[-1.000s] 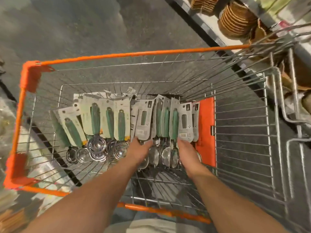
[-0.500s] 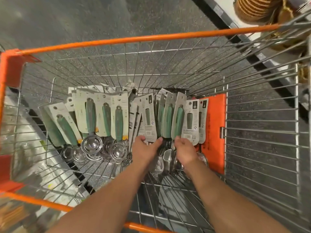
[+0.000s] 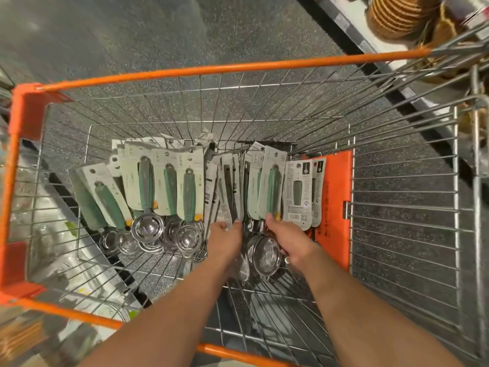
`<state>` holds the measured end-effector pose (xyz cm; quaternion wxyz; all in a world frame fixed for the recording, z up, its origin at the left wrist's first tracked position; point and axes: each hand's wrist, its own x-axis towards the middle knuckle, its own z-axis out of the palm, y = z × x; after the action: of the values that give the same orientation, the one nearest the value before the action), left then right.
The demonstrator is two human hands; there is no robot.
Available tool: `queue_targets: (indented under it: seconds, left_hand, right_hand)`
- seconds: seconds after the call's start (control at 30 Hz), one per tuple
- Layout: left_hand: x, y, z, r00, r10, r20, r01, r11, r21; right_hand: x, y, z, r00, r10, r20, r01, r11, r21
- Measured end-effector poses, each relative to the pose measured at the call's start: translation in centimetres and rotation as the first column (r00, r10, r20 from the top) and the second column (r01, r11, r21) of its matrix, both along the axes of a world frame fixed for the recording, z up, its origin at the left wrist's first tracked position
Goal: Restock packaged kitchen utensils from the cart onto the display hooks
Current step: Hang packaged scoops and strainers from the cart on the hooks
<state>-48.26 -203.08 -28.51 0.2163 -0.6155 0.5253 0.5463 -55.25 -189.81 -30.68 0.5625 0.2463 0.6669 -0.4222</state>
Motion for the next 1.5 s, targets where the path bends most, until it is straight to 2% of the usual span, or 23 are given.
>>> queue_targets:
  seconds: [0.27,0.47,0.6,0.7,0.83,0.9,0.97,1.07,1.13,1.27,1.37,1.5]
  left_hand:
    - [-0.1,0.0,1.6,0.993,-0.057,-0.107,0.056,0.998,-0.019]
    - [0.4,-0.1,2.1,0.987,-0.105,-0.119,0.101,0.994,-0.045]
    - [-1.0,-0.3,5.1,0.979,-0.067,-0.193,0.057,0.997,-0.059]
    - [-2.2,-0.6,8.1,0.966,-0.008,-0.259,0.007,1.000,-0.005]
    - [-2.3,-1.3,11.5,0.943,0.076,-0.325,-0.038,0.992,0.121]
    - [-1.6,-1.7,12.9,0.938,0.060,-0.341,-0.020,0.992,0.122]
    - [-0.7,-2.3,14.3,0.918,0.124,-0.378,-0.077,0.988,0.137]
    - [0.4,-3.7,17.1,0.862,0.272,-0.427,-0.237,0.962,0.134]
    - [1.4,-4.6,18.4,0.816,0.342,-0.467,-0.342,0.936,0.088]
    - [4.2,-5.6,21.5,0.609,0.494,-0.620,-0.540,0.831,0.132]
    - [7.4,-6.0,23.2,0.466,0.556,-0.689,-0.653,0.741,0.157]
    - [13.3,-5.8,25.4,0.324,0.568,-0.756,-0.772,0.621,0.136]
  right_hand:
    - [-0.3,-0.9,3.3,0.998,0.055,-0.036,-0.056,0.998,-0.015]
    - [-0.4,0.2,5.4,0.995,-0.035,-0.093,0.032,0.999,-0.038]
    - [-0.2,0.4,7.3,0.981,-0.105,-0.164,0.088,0.990,-0.112]
    - [0.1,-0.1,9.3,0.962,-0.123,-0.243,0.092,0.987,-0.134]
    - [0.1,-1.4,12.3,0.953,-0.057,-0.296,0.001,0.983,-0.185]
    - [0.1,-2.6,13.9,0.940,0.036,-0.338,-0.108,0.975,-0.196]
    - [0.0,-4.1,15.7,0.907,0.131,-0.400,-0.230,0.950,-0.212]
    - [-0.1,-6.7,17.6,0.805,0.235,-0.545,-0.389,0.902,-0.185]
    - [0.2,-8.7,19.2,0.701,0.284,-0.654,-0.490,0.859,-0.152]
    - [1.7,-11.9,23.1,0.525,0.310,-0.792,-0.608,0.789,-0.094]
    - [4.8,-13.4,26.3,0.495,0.278,-0.823,-0.638,0.760,-0.127]
    - [10.9,-14.3,28.7,0.484,0.220,-0.847,-0.683,0.699,-0.209]
